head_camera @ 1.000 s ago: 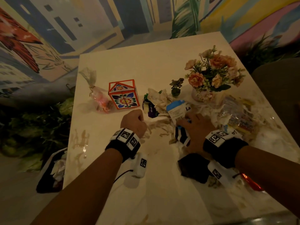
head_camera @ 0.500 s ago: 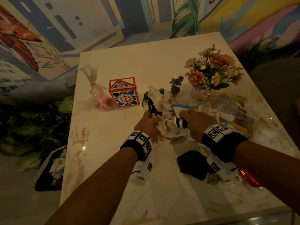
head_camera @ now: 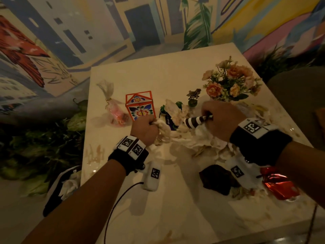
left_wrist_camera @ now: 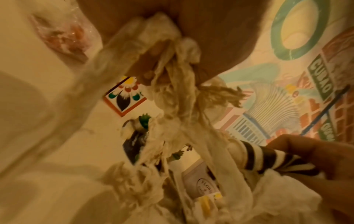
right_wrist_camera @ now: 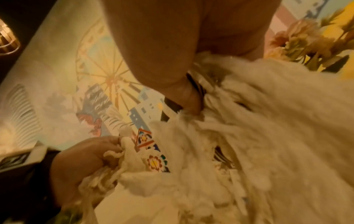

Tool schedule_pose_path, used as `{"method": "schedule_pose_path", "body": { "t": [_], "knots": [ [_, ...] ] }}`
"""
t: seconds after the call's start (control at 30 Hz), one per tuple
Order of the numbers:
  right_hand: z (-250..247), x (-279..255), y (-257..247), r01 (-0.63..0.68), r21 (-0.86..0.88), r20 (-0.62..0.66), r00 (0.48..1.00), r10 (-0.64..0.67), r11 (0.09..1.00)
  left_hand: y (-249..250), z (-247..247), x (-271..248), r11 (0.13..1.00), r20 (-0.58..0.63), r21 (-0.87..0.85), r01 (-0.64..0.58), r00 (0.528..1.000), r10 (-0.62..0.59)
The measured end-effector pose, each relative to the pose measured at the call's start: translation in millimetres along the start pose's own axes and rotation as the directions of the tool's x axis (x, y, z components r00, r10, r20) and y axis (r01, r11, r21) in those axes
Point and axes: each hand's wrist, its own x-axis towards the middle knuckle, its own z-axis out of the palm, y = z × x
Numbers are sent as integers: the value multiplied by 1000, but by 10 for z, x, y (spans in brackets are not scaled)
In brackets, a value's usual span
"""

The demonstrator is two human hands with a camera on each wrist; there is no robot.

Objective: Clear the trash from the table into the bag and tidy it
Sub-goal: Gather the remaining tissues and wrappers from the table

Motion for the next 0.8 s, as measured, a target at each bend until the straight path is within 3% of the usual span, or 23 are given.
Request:
{"method": "schedule_pose_path", "body": {
  "t": [0.3,0.47,0.6,0.8],
  "knots": [
    [-150,68,-248,-151,100,-211,963,169,983,64,-598,78,962,-101,-234,-141,988,120],
    [-128,23,-371,-222,113,-282,928,246,968,130,-1096,43,944,-158,-224,-243,965,211],
    [-154,-60,-459,-275,156,-333,890,312,949,88,-1459,110,915,-268,-309,-259,947,177],
    [-210,-61,-548,-291,153,-320,890,326,944,107,-1582,96,882,-269,-411,-229,955,123]
  ]
}}
